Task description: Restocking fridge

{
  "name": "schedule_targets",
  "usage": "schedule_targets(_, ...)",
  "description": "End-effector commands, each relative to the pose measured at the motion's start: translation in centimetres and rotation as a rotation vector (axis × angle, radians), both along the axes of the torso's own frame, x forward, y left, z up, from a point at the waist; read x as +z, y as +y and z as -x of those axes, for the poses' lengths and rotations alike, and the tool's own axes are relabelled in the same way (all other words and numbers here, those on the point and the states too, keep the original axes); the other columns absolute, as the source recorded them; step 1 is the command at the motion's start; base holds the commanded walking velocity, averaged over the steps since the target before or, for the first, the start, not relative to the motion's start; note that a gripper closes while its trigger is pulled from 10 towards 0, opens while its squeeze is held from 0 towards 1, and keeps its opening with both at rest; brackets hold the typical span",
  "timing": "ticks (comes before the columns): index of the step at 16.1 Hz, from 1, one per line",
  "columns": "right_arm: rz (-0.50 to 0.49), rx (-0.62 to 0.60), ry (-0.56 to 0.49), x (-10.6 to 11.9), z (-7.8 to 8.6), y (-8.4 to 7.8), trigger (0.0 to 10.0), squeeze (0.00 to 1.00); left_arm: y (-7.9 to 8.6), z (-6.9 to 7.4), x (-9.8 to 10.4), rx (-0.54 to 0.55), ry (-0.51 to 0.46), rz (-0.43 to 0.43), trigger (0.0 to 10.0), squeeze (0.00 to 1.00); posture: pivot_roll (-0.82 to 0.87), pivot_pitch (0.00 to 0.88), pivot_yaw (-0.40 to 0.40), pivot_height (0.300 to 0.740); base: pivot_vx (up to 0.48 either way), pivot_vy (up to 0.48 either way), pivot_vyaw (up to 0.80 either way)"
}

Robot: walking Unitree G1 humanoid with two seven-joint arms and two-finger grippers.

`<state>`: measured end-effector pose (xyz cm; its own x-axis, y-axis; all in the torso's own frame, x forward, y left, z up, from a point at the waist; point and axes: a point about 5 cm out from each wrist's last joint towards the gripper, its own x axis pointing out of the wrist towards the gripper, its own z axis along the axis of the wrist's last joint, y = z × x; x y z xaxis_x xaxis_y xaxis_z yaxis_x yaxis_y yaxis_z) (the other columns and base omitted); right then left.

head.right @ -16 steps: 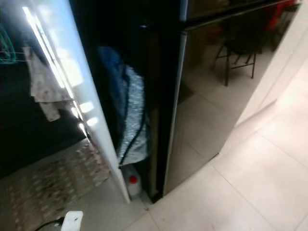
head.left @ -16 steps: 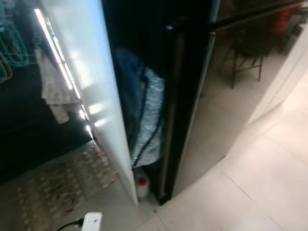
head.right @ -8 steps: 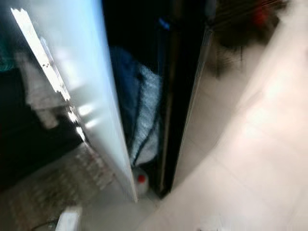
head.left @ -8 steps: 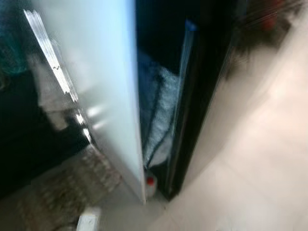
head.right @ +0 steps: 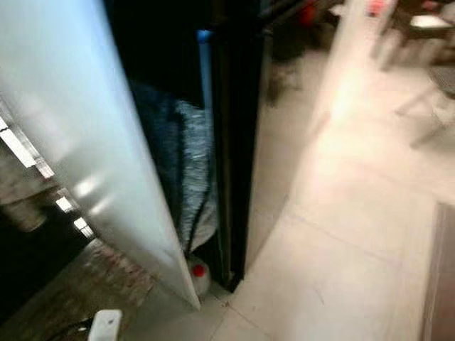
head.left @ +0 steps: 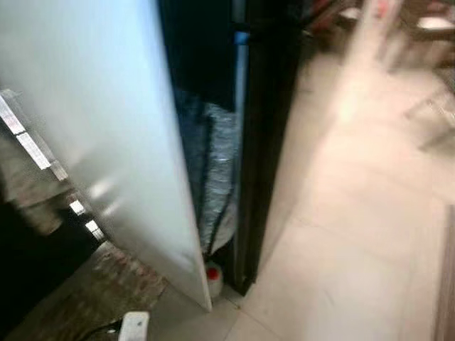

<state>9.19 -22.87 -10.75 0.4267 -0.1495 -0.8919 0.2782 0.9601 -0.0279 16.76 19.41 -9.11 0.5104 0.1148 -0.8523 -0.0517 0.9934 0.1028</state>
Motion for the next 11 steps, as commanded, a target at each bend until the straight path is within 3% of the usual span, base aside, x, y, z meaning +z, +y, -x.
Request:
schedule_targets(1,-0.001,-0.011,0.005,-0.03,0.15,-0.08,10.0,0.00,0.53,0.21,-0.01,0.000,0.004,-0.012,10.0,0.00,-0.12,0.000,0.041,0.740,0.000,0.000,-0.78)
schedule_targets(7,0.000,-0.006,0.005,0.00,0.06,-0.14,10.0,0.00,0.45,0.20,-0.02,0.012,0.004,-0.005,10.0,0.00,-0.12,0.000,0.038,0.740,0.000,0.000,-0.78)
schedule_targets(8,0.001,-0.003,0.005,0.01,0.05,-0.15,10.0,0.00,0.44,0.20,-0.02,0.013,0.005,-0.004,10.0,0.00,-0.12,0.000,0.038,0.740,0.000,0.480,-0.78)
schedule_targets(9,-0.003,-0.015,-0.007,0.04,0.00,-0.14,10.0,0.00,0.43,0.18,-0.02,0.014,0.003,-0.002,10.0,0.00,-0.12,0.000,0.038,0.740,0.000,0.480,0.00)
schedule_targets(11,0.000,-0.006,-0.007,0.05,-0.03,-0.12,10.0,0.00,0.45,0.17,0.00,0.010,0.001,-0.003,10.0,0.00,-0.12,0.000,0.040,0.740,0.000,0.000,0.00)
